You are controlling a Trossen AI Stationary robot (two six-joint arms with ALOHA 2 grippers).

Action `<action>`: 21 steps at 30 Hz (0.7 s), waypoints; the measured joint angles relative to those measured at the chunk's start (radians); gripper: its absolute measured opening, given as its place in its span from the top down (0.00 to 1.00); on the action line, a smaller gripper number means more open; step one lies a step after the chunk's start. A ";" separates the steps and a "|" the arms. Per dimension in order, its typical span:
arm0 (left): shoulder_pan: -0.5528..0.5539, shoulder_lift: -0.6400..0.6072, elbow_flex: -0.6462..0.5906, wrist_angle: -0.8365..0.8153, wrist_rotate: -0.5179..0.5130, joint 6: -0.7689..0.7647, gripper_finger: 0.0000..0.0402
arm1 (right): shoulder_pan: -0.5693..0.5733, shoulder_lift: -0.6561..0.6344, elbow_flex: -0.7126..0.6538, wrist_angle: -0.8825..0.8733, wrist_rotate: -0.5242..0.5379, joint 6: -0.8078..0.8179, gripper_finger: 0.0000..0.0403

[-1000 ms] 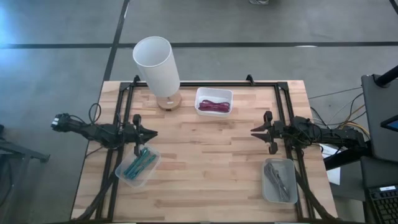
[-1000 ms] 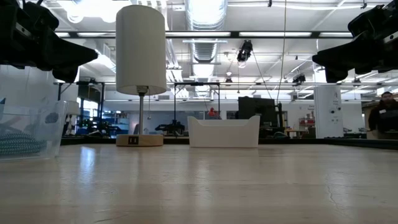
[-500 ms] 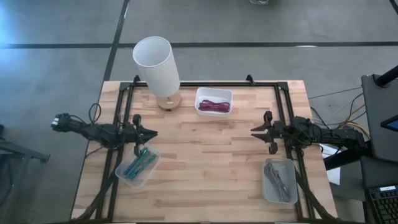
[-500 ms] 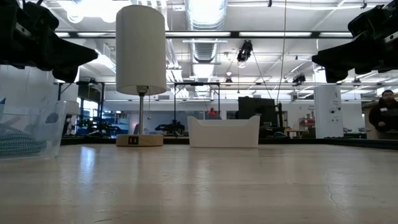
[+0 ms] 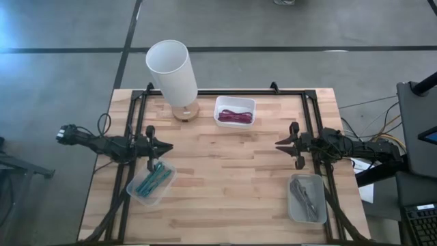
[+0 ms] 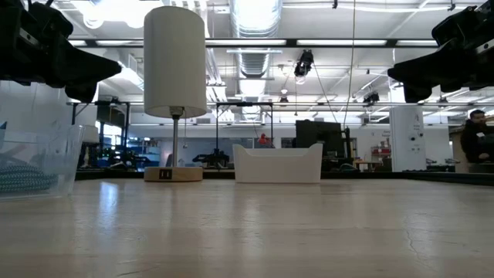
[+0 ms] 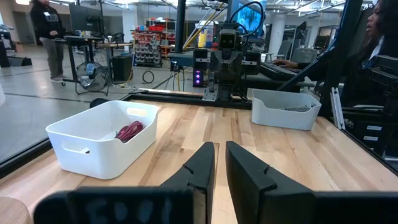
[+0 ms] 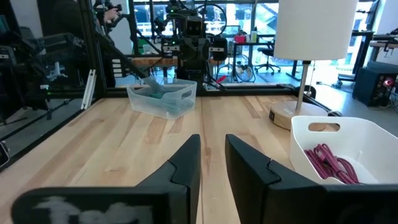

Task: Pick & Place USB Port
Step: Return to Home Position

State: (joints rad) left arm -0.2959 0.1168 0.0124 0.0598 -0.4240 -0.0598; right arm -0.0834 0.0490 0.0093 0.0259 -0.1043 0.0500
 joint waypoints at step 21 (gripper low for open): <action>0.000 0.000 0.000 0.000 0.000 0.000 0.88 | 0.000 0.000 0.000 0.000 0.000 0.001 0.79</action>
State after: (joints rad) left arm -0.2961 0.1168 0.0124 0.0598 -0.4239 -0.0598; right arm -0.0834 0.0492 0.0093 0.0261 -0.1043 0.0512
